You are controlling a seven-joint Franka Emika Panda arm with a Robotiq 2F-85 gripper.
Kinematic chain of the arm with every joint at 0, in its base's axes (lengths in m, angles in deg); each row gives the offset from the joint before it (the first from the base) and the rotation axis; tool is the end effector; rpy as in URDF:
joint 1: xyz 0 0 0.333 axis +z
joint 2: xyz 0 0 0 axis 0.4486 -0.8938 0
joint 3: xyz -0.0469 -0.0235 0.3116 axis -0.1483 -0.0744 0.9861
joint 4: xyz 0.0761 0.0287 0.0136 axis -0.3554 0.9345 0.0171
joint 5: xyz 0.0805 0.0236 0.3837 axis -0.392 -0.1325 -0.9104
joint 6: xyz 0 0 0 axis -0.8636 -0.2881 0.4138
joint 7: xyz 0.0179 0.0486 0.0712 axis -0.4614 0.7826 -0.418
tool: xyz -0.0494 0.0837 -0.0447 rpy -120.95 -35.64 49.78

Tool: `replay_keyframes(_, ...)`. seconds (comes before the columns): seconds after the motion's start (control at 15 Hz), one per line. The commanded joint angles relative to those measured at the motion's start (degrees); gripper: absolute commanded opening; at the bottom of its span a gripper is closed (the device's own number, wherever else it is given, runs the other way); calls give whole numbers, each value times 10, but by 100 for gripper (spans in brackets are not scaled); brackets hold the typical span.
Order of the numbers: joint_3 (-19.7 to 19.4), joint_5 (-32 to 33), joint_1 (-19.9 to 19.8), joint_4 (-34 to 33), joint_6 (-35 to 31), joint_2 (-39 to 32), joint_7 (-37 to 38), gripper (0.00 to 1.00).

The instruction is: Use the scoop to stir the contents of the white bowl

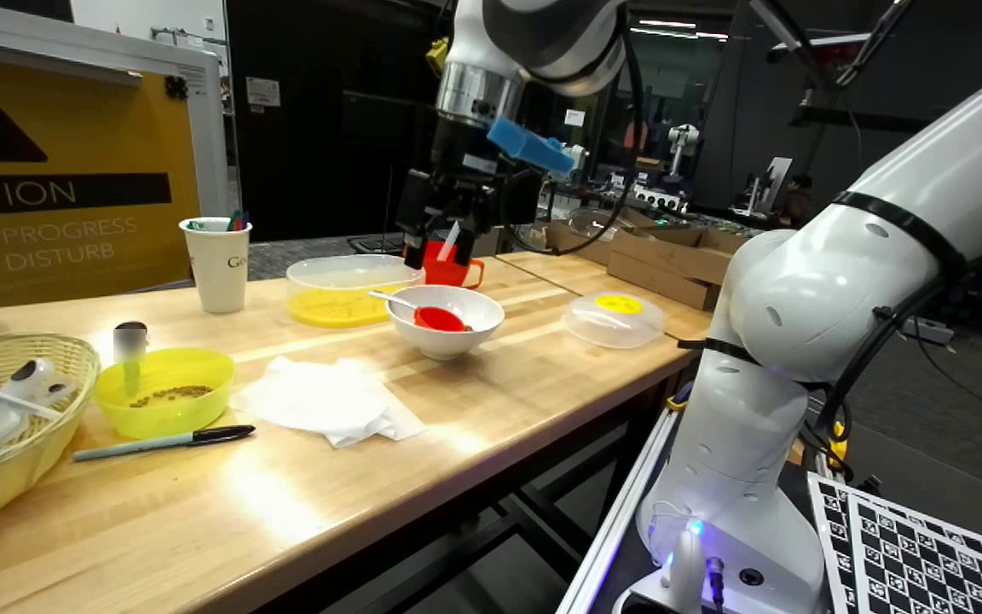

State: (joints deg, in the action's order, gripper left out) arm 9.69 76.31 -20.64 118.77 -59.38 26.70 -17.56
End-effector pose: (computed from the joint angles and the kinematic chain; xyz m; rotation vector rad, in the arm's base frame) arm 0.3524 0.0692 0.4417 -2.9967 0.0453 -0.1241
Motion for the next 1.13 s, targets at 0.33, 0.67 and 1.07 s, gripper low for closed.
replay_keyframes(0.33, 7, -24, 3, -2, 2, 21, 20, 100)
replay_keyframes(0.67, 8, -28, 4, -2, 3, 25, 21, 100)
replay_keyframes(1.07, 8, -28, 4, -2, 3, 25, 22, 100)
